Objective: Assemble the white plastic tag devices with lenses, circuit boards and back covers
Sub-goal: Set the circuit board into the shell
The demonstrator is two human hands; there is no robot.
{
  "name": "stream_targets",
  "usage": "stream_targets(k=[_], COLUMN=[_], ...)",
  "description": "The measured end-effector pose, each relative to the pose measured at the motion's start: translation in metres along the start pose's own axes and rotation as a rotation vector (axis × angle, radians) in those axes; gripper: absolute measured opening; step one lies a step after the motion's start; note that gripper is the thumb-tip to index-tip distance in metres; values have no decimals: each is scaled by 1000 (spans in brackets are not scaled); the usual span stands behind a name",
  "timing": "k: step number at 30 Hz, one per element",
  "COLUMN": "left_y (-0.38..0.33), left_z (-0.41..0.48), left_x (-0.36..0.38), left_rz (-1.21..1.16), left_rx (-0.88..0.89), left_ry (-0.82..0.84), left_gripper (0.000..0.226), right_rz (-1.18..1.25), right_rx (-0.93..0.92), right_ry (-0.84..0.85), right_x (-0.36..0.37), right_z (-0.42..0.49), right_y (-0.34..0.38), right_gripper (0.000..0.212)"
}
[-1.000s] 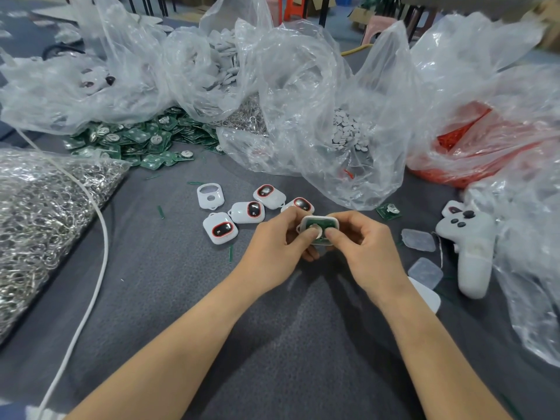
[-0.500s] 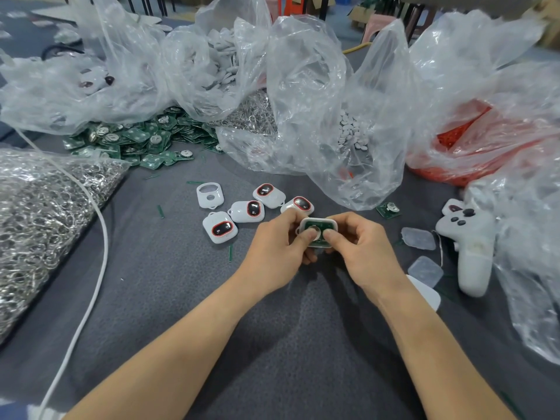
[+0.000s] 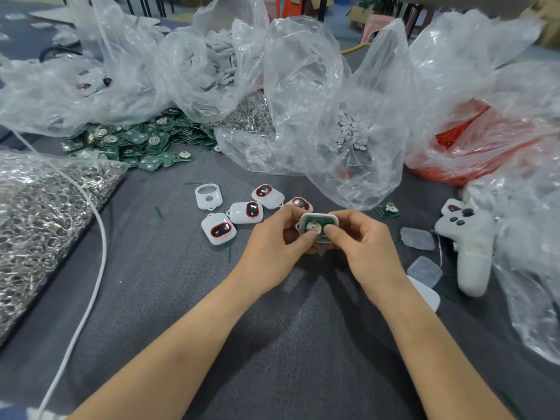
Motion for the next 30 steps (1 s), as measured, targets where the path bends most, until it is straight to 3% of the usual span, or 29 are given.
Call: stream_targets(k=[7,13,21,25,30], left_y=[-4,-8,-12,-9,-8], left_z=[0,-1,-2,1,1], left_x=[-3,-3,-3,-2,-2], left_rz=[-184,-85,7,-239,-837], left_rx=[-50,-60,29,-38,-331], left_ry=[26,10,-92,-26,224], left_gripper=[4,10,2,20,27], right_rz=[-23,-136,-200,-297,-338], right_rx=[-59,-124,-240,-430,-555], right_ry=[21,10,-28,-69,32], right_x=[3,5,4,3,-5], right_z=[-1,-3,-4,-5,-6], right_y=[3,2,5,14,20], right_gripper=[25,22,22,18,11])
Point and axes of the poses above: each hand's wrist, its own z-axis towards the middle knuckle, its own x-axis out of the palm, y = z × x, the point moved 3 cm from there along z, towards the middle knuckle, and after that the axes turned 13 degrees about z, right-handed, at the moved point
